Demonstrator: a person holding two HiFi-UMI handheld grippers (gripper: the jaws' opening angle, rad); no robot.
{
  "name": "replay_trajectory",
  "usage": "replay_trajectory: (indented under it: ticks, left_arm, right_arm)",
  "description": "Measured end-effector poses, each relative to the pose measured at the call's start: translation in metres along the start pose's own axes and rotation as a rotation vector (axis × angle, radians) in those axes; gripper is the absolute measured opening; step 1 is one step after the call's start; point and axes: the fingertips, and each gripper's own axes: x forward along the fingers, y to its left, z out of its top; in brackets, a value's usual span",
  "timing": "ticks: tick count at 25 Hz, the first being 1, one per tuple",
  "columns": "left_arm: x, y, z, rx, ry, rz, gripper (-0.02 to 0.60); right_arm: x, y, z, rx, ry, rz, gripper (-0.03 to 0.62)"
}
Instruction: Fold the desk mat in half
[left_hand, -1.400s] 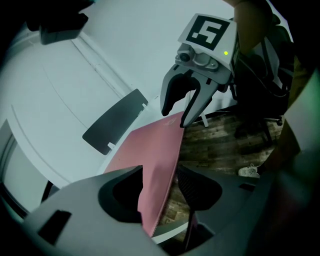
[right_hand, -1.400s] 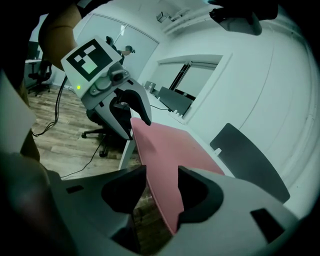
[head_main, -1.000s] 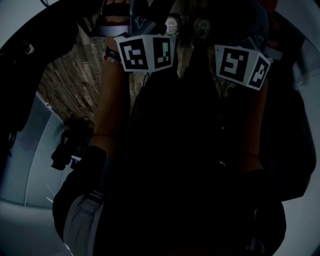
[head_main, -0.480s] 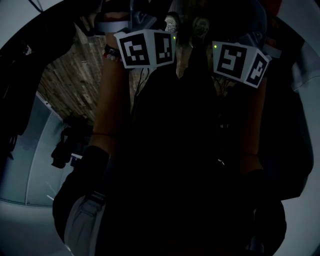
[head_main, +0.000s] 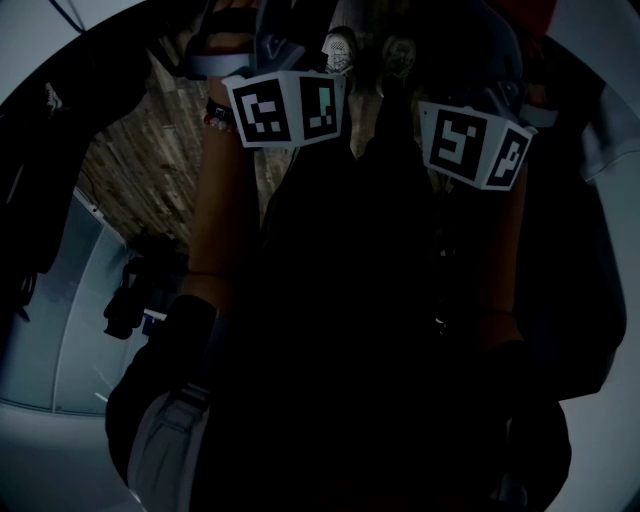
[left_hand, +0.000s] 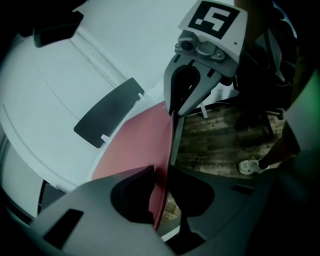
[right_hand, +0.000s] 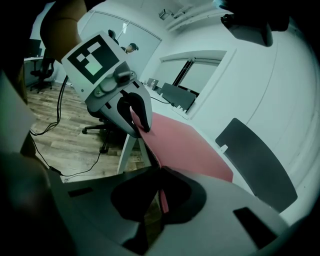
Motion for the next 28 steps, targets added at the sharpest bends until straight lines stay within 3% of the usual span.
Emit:
replay_trajectory:
  ticks: [6, 16, 28]
  left_arm:
    - [-0.011, 0.012, 0.014, -0.015, -0.005, 0.043, 0.034]
    - [-0.025, 0.032, 0.028, -0.022, 0.018, 0.049, 0.028]
    - [-0.031, 0.049, 0.036, -0.077, 0.072, 0.075, 0.028]
  right_arm:
    - [-0.011, -0.013, 0.004, -0.001, -0.012, 0.003, 0.040]
    - [-0.026, -0.034, 0.020, -0.024, -0.029, 0.002, 0.040]
    - [-0.031, -0.050, 0.032, -0.021, -0.046, 0.071, 0.040]
